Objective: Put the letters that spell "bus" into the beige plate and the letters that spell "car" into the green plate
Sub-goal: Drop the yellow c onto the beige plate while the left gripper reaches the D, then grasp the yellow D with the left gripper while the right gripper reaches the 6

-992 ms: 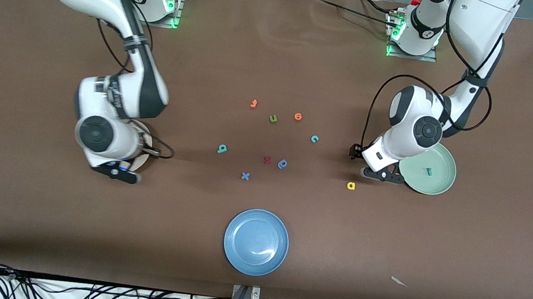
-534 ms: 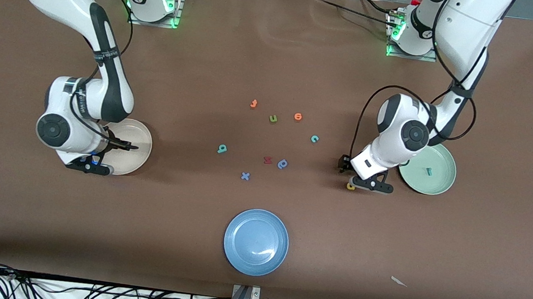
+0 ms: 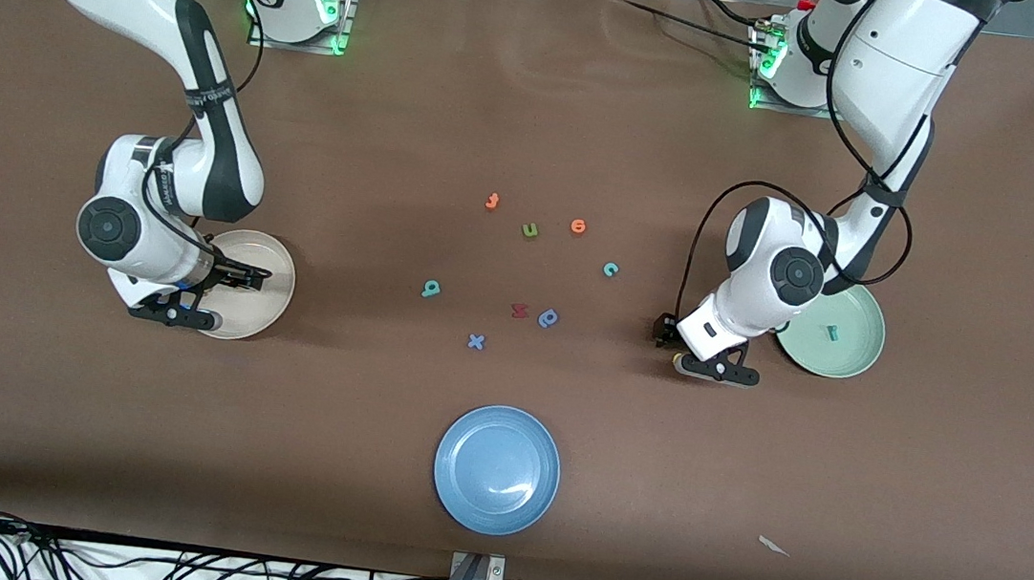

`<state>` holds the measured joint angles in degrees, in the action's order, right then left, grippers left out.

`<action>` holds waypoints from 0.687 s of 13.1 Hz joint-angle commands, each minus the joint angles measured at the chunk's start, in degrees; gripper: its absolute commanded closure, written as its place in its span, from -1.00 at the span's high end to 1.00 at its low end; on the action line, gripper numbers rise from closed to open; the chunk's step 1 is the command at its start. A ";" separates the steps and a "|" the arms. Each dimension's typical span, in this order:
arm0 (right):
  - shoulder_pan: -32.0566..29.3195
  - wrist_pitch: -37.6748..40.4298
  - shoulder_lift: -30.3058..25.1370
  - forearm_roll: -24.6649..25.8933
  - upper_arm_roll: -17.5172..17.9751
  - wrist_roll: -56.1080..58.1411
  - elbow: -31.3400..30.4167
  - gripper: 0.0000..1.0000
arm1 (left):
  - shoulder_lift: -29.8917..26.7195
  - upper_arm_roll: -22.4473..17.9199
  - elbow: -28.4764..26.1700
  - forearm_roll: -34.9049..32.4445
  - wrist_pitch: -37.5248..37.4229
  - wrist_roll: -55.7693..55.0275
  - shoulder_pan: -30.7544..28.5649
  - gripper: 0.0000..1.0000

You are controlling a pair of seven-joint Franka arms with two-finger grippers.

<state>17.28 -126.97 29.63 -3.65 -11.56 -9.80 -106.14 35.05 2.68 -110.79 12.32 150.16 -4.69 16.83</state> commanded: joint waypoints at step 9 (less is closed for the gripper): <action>8.90 -2.03 3.93 -0.05 13.32 -36.61 9.11 0.99 | 2.75 -0.92 3.12 1.21 1.54 0.83 1.01 -0.23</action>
<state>23.57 -126.16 30.98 -3.79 1.89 -44.23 -98.27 36.42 2.28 -108.79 12.32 150.99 -4.66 16.88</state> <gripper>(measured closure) 0.004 0.551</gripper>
